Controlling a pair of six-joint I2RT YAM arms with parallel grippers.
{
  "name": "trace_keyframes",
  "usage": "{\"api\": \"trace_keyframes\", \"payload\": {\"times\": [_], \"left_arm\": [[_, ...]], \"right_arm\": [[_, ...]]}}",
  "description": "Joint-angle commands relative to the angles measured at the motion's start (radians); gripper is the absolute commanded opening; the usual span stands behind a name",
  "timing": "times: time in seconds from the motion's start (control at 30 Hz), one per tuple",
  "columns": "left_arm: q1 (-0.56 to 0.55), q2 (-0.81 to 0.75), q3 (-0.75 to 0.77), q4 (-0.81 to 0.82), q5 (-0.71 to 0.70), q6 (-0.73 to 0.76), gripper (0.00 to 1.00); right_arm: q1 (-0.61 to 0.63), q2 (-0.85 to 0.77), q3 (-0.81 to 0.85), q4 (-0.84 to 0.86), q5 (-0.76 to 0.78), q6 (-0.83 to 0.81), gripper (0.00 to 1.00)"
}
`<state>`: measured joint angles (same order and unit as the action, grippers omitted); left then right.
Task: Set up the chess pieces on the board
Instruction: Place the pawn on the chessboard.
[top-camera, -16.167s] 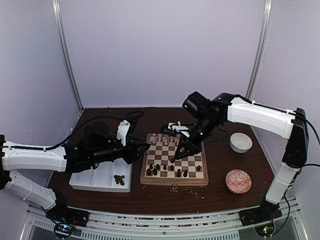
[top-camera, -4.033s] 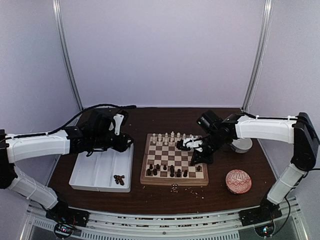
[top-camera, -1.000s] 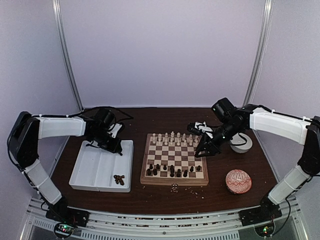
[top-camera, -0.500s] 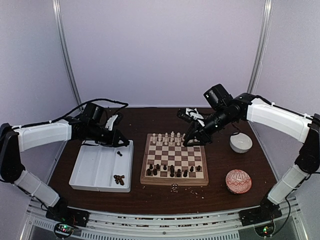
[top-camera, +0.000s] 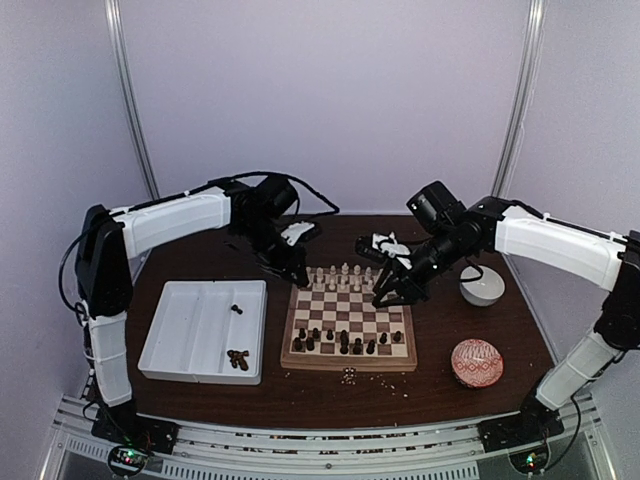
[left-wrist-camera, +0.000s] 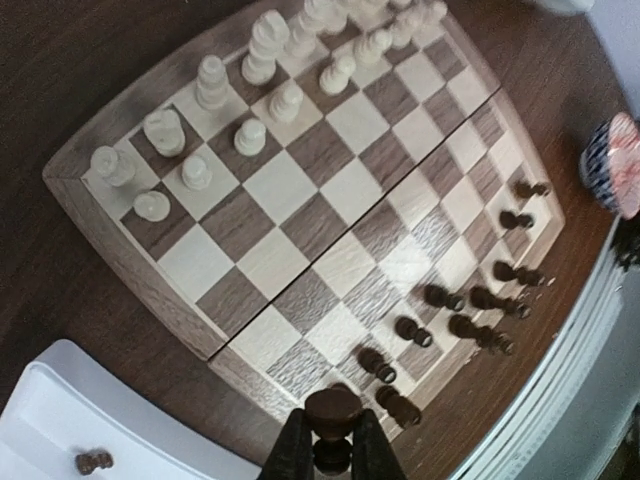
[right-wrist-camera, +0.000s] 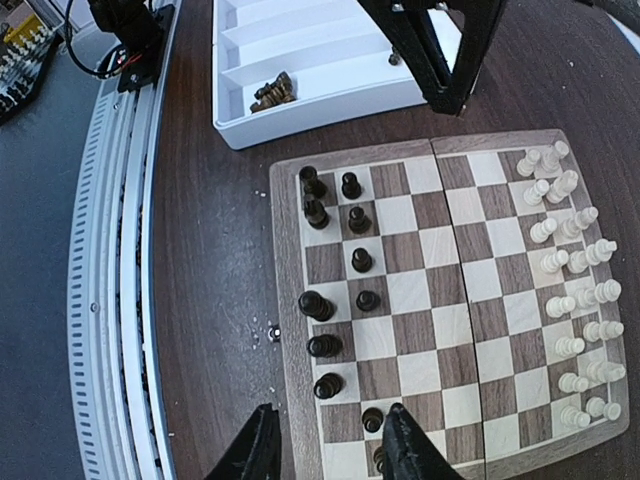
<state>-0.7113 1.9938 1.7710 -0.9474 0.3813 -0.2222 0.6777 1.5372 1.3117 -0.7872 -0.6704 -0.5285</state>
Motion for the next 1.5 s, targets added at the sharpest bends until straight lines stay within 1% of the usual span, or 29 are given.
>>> {"api": "trace_keyframes", "payload": {"times": [0.0,0.07,0.17,0.23,0.37,0.47,0.7,0.97,1.03,1.1,1.17,1.3,1.47], "left_arm": [[-0.068,0.153,0.243,-0.378,-0.289,0.189,0.08],[-0.084,0.235,0.362,-0.458,-0.352,0.207,0.08],[-0.097,0.293,0.426,-0.484,-0.387,0.228,0.09],[-0.111,0.315,0.435,-0.494,-0.426,0.236,0.09],[-0.156,0.333,0.402,-0.505,-0.537,0.263,0.09],[-0.172,0.350,0.387,-0.508,-0.592,0.271,0.08],[-0.193,0.396,0.402,-0.503,-0.608,0.319,0.09],[-0.215,0.453,0.425,-0.502,-0.647,0.325,0.09],[-0.217,0.456,0.435,-0.500,-0.648,0.325,0.09],[-0.217,0.455,0.440,-0.495,-0.649,0.328,0.12],[-0.217,0.451,0.446,-0.490,-0.639,0.330,0.12],[-0.217,0.436,0.475,-0.471,-0.603,0.339,0.08],[-0.212,0.410,0.528,-0.430,-0.589,0.316,0.08]], "right_arm": [[-0.009,-0.112,-0.053,-0.050,0.046,-0.069,0.36],[-0.012,-0.149,-0.090,-0.055,0.052,-0.087,0.36],[-0.017,-0.190,-0.146,-0.036,0.055,-0.090,0.36],[-0.020,-0.198,-0.162,-0.030,0.044,-0.090,0.37],[-0.023,-0.183,-0.161,-0.032,0.015,-0.089,0.37],[-0.023,-0.168,-0.155,-0.030,-0.006,-0.088,0.37],[-0.024,-0.147,-0.153,-0.037,-0.021,-0.087,0.37],[-0.023,-0.136,-0.156,-0.041,-0.027,-0.088,0.37],[-0.023,-0.132,-0.154,-0.041,-0.027,-0.088,0.37],[-0.023,-0.131,-0.154,-0.041,-0.027,-0.088,0.37],[-0.023,-0.128,-0.154,-0.041,-0.026,-0.088,0.37],[-0.023,-0.124,-0.153,-0.043,-0.026,-0.087,0.37],[-0.024,-0.120,-0.146,-0.046,-0.026,-0.083,0.37]]}}
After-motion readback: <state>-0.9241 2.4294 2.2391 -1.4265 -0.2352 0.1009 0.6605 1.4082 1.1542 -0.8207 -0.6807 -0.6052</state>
